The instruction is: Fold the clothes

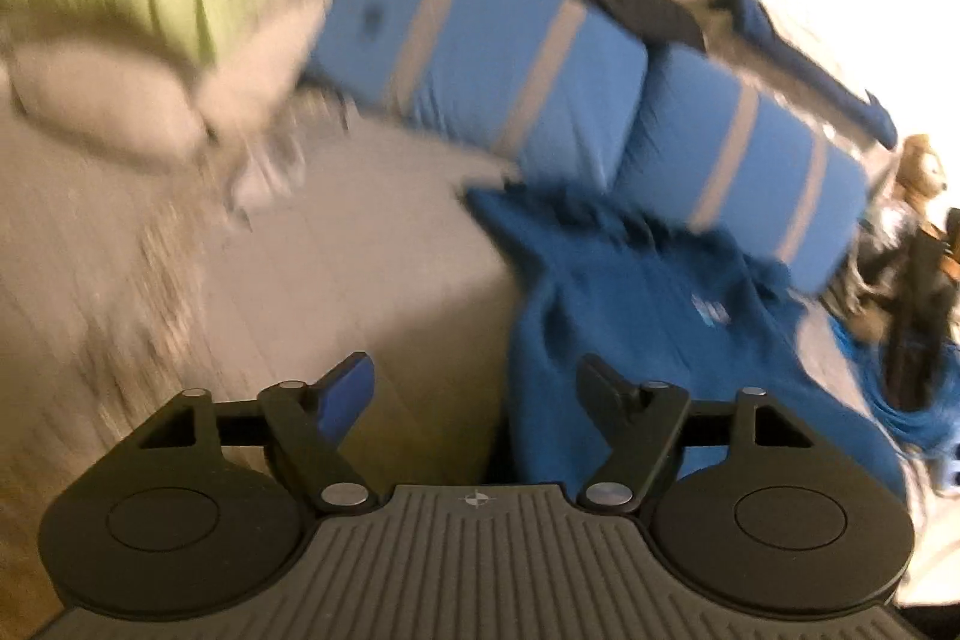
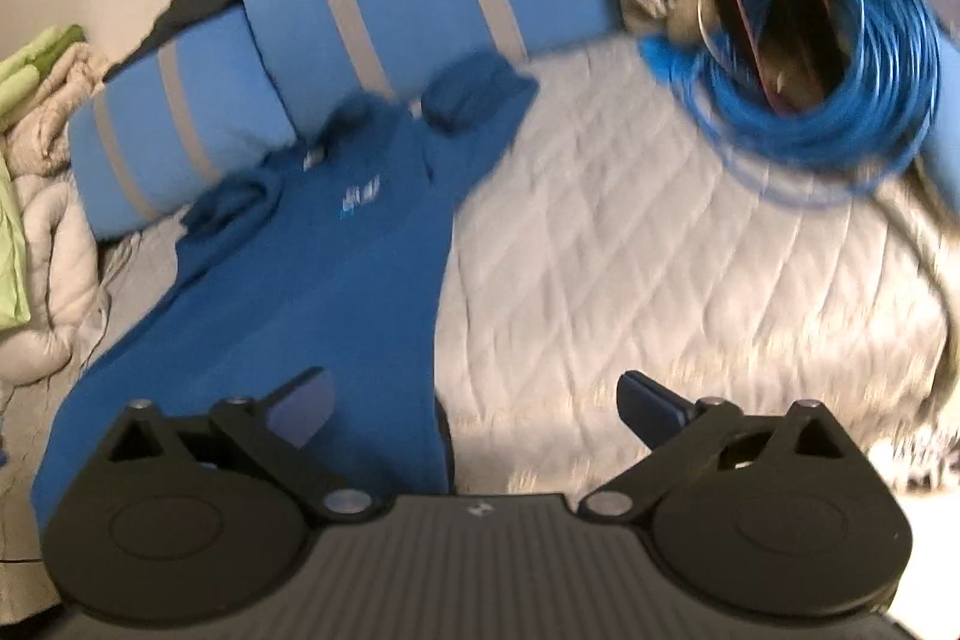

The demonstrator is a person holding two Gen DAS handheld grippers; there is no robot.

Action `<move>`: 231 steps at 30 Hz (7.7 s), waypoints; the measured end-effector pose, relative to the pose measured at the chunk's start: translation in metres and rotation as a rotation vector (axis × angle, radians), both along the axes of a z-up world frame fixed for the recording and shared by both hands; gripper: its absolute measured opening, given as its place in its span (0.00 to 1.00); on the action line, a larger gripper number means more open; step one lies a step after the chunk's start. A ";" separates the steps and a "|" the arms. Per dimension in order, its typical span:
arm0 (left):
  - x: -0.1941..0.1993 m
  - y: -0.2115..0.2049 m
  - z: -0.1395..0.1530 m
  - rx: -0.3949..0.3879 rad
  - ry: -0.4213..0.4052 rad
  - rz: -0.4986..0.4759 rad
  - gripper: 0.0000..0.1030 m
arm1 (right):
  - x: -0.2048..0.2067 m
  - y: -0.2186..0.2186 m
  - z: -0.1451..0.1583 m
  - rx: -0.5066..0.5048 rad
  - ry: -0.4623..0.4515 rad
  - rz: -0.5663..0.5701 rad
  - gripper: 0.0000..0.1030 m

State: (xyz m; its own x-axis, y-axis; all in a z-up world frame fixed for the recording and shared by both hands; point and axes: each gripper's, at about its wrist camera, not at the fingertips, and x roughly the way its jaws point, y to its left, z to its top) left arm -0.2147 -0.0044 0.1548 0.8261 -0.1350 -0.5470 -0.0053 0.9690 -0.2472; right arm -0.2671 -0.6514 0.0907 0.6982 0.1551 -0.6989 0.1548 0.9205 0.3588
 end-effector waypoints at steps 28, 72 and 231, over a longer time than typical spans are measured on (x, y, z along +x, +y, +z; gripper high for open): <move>0.042 -0.035 0.268 0.075 -0.338 -0.257 0.78 | 0.076 -0.033 0.291 -0.124 -0.401 -0.029 0.99; 0.229 -0.245 -0.057 -0.005 -0.127 -0.379 0.82 | 0.213 -0.006 0.048 -0.270 -0.305 0.015 0.99; 0.256 -0.231 -0.098 -0.121 0.058 -0.406 0.82 | 0.204 0.010 -0.081 -0.494 -0.092 0.346 0.62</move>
